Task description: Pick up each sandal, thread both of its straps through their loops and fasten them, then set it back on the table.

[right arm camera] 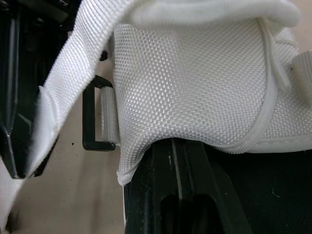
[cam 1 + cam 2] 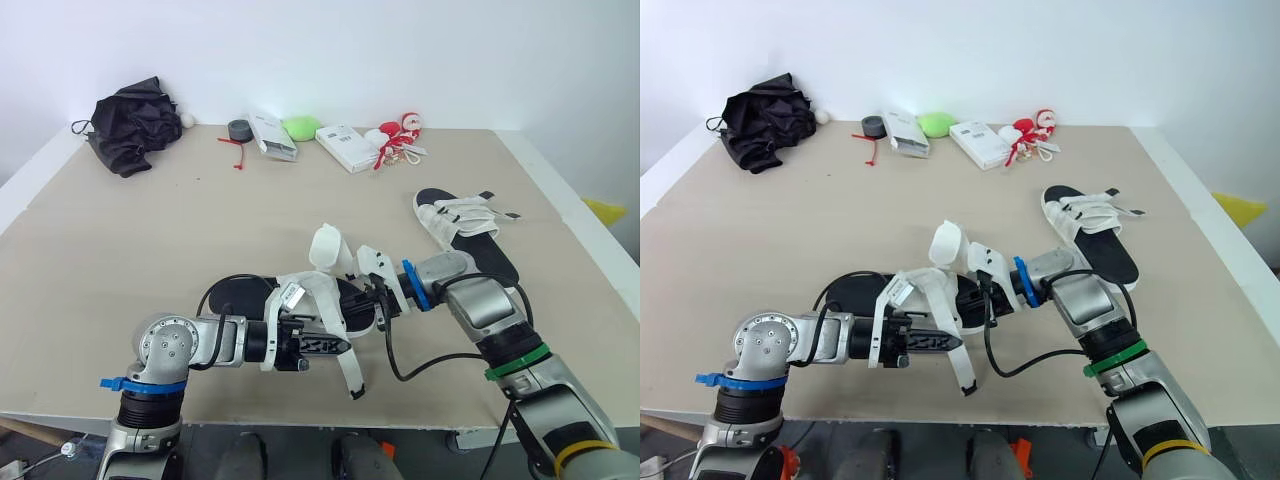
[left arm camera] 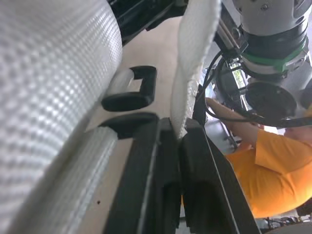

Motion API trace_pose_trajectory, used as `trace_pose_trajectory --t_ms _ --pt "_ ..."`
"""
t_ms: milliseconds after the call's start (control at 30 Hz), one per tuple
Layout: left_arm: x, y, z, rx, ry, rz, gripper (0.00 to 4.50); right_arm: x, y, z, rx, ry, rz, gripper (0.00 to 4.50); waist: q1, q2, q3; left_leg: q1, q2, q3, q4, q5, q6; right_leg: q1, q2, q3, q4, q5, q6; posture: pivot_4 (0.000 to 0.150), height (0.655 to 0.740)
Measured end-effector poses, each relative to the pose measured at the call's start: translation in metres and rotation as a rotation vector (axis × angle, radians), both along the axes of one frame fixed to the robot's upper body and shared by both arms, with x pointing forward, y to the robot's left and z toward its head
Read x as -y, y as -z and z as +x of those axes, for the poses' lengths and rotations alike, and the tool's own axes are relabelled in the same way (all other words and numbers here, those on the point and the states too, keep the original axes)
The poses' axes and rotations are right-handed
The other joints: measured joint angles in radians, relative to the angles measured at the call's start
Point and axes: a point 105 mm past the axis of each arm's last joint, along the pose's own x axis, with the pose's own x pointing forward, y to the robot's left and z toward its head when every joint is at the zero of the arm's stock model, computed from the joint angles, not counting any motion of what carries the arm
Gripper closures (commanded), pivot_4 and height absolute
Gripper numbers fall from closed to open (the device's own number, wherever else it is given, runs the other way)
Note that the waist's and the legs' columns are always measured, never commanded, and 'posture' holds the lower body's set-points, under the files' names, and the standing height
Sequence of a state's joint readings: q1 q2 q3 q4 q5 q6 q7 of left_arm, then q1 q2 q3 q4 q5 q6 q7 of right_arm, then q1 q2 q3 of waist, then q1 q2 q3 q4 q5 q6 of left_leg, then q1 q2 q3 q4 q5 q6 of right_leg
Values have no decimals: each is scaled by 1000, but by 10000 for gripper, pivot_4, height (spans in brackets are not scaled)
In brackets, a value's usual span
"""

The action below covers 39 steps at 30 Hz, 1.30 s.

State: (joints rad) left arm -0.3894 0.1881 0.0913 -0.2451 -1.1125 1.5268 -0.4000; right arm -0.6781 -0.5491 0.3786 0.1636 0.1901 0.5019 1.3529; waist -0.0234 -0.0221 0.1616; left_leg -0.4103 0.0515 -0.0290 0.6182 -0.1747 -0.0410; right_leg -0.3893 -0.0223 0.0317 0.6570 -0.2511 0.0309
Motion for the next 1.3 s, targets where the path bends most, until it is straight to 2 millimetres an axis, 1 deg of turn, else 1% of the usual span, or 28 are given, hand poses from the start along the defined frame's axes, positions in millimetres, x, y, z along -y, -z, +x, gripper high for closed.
trace_pose_trajectory --t_ms 100,167,200,233,267,300,333,400,433,467,500,533,567,633,700,733,767,800,833,867,900,1033,1100,1200,1300 --pt "-1 -1 0 -7 -5 -12 44861 -1 0 0 0 -4 -2 45000 0 0 0 0 0 0 0 0 0 0 0 0 0 0 0 1500 7400" --pt "-8 -4 1 -32 -17 -32 44861 -2 0 1 -2 -9 -1 45000 -3 0 0 1 0 0 0 0 0 0 0 0 0 0 0 1500 7400" --pt "-17 -6 -3 -42 3 -42 44861 -4 0 1 0 -16 0 45000 -4 0 0 1 0 0 0 0 0 0 0 0 0 0 0 1500 7400" --pt "-19 -7 -4 -43 7 -40 44861 -4 0 1 0 -16 1 45000 -7 -1 0 1 0 0 0 0 0 0 1 0 0 0 0 1500 7400" --pt "-39 -10 -13 -58 47 -33 44861 -7 0 1 2 -26 6 45000 -16 -1 1 1 1 -1 -1 0 -1 -1 1 0 0 -1 -1 1500 7400" --pt "-43 -10 -14 -61 50 -31 44861 -7 0 1 2 -26 6 45000 -16 -1 1 1 1 -1 -1 0 -1 -1 1 0 0 -1 -2 1500 7400" --pt "-56 -15 -15 -55 40 -32 44861 -4 0 2 -3 -25 4 45000 -18 0 1 1 0 0 -2 -1 -1 -1 0 0 0 -2 -1 1500 7400" --pt "-69 -21 -24 -78 88 -42 44861 -5 -1 2 -1 -31 5 45000 -20 -3 2 1 0 -1 -2 -2 -3 -1 0 0 1 -3 -2 1500 7400" --pt "-70 -21 -25 -82 93 -44 44861 -5 -1 2 -1 -31 5 45000 -20 -3 2 1 0 -1 -2 -2 -3 -1 0 0 1 -3 -2 1500 7400" --pt "-80 -26 -28 -96 116 -43 44861 -6 0 2 -1 -33 7 45000 -21 -5 3 1 0 0 -2 -2 -3 -1 0 0 1 -4 -3 1500 7400" --pt "-93 -34 -25 -106 114 -39 44861 -5 0 2 -3 -32 8 45000 -21 -5 3 1 0 0 -2 -2 -3 -1 0 0 1 -6 -6 1500 7400" --pt "-99 -42 -20 -107 114 -50 44861 -5 0 3 -2 -33 9 45000 -20 -5 3 1 0 0 -2 -2 -3 -1 0 0 1 -6 -7 1500 7400" --pt "-100 -49 -15 -97 118 -70 44861 -5 0 3 -4 -34 10 45000 -19 -5 3 1 0 0 -2 -2 -3 -1 0 0 1 -6 -7 1500 7400" --pt "-99 -68 1 -70 135 -119 44861 -8 0 4 -2 -40 15 45000 -20 -8 4 1 0 0 -1 -2 -3 -1 0 0 1 -6 -7 1500 7400" --pt "-96 -72 7 -70 150 -132 44861 -10 0 3 -2 -43 20 45000 -24 -7 4 2 0 1 -2 -2 -3 -1 0 1 1 -5 -6 1500 7400" --pt "-93 -74 14 -79 155 -137 44861 -9 0 3 -3 -44 20 45000 -24 -8 4 1 0 0 -2 -2 -3 -1 1 1 1 -3 -2 1500 7400" --pt "-88 -77 24 -80 151 -142 44861 -10 0 3 -3 -46 21 45000 -23 -8 4 1 1 -1 -2 -2 -3 -2 2 0 1 -3 -2 1500 7400" --pt "-86 -78 30 -76 147 -141 44861 -11 0 3 -3 -47 23 45000 -24 -8 4 1 1 -1 -2 -2 -3 -2 2 0 1 -3 -2 1500 7400" --pt "-85 -79 35 -72 144 -135 44861 -12 0 3 -3 -47 25 45000 -25 -8 4 1 1 -1 -3 -2 -3 -2 2 1 1 -3 -2 1500 7400" --pt "-82 -76 45 -68 134 -110 44861 -12 0 3 -2 -48 28 45000 -26 -8 4 2 1 -1 -3 -2 -3 -2 3 1 1 -3 -3 1500 7400" --pt "-80 -73 50 -64 131 -89 44861 -12 0 3 -2 -49 28 45000 -26 -8 4 2 1 -1 -4 -2 -3 -2 3 1 2 -3 -3 1500 7400" --pt "-80 -51 61 -92 137 -34 44861 -13 0 1 1 -51 31 45000 -27 -8 4 1 1 -1 -7 -2 -3 -5 4 2 2 -5 -4 1500 7400" --pt "-81 -47 66 -99 141 -27 44861 -13 0 1 2 -48 33 45000 -26 -8 4 0 1 0 -7 -2 -3 -8 4 2 5 -6 -5 1500 7400" --pt "-78 -54 74 -81 171 -32 44861 -14 -1 0 10 -46 34 45000 -26 -8 4 -2 1 -1 -7 -2 -3 -11 4 2 8 -7 -6 1500 7400" --pt "-77 -67 83 -69 169 -59 44861 -15 -1 0 11 -37 36 45000 -26 -8 4 -2 1 -1 -7 -2 -3 -12 5 3 9 -8 -7 1500 7400"
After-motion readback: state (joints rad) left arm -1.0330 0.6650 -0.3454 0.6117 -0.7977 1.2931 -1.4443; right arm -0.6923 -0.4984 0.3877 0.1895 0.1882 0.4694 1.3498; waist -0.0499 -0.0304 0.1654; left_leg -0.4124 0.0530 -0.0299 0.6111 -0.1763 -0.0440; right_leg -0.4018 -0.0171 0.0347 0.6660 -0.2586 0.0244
